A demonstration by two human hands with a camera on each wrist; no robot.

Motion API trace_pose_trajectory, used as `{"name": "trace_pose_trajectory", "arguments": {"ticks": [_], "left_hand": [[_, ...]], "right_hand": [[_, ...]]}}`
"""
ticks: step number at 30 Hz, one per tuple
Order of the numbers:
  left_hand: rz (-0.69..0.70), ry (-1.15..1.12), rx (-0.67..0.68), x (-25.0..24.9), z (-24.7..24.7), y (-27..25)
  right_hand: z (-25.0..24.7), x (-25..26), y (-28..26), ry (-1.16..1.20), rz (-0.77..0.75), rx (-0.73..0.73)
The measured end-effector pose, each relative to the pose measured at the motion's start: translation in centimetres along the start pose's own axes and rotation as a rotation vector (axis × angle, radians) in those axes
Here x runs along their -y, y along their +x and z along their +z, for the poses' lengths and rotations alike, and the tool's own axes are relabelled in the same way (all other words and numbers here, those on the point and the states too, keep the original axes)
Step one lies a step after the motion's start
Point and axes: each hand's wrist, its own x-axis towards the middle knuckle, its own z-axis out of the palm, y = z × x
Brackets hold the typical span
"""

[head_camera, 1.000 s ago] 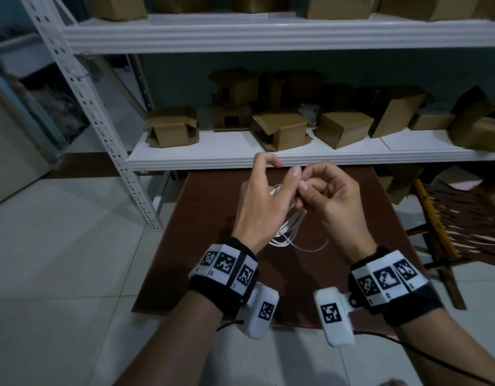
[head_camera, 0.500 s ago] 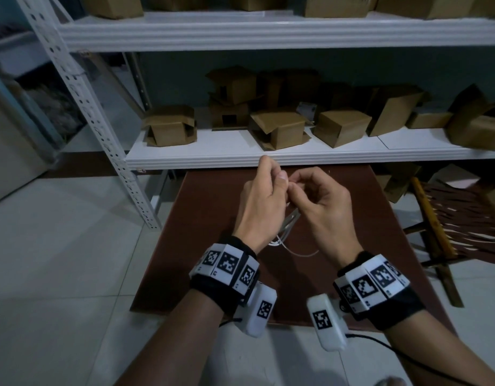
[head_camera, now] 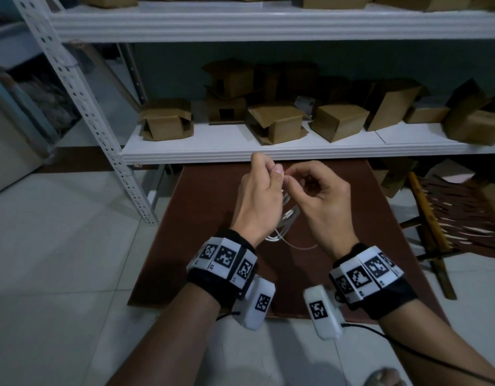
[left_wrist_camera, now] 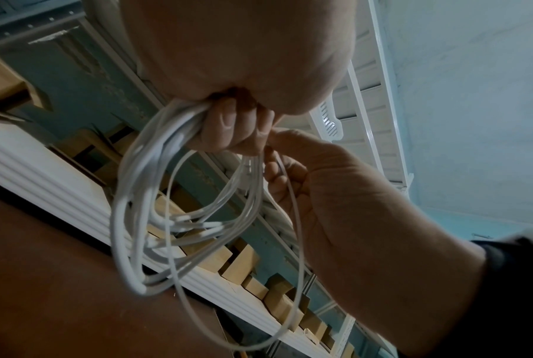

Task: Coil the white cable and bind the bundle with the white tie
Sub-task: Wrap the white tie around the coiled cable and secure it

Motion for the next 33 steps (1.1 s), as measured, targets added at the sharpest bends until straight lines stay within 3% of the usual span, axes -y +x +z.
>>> {"name": "trace_pose_trajectory", "arguments": {"ticks": [9,18,33], "left_hand": [[-0.031,0.048,-0.012,-0.3,0.0,-0.2],[-0.086,0.114,-0.023,-0.8,0.6,-0.4],[-0.127,0.138,-0.081,-0.3,0.4,-0.1]], "right_hand": [[0.3,0.0,0.1,-0.055,0.010,0.012],[1.2,-0.6,-0.2,-0.218,-0.076,-0.054],[1.2,-0.1,-0.7,-0.323,-0.110,0.002]]}}
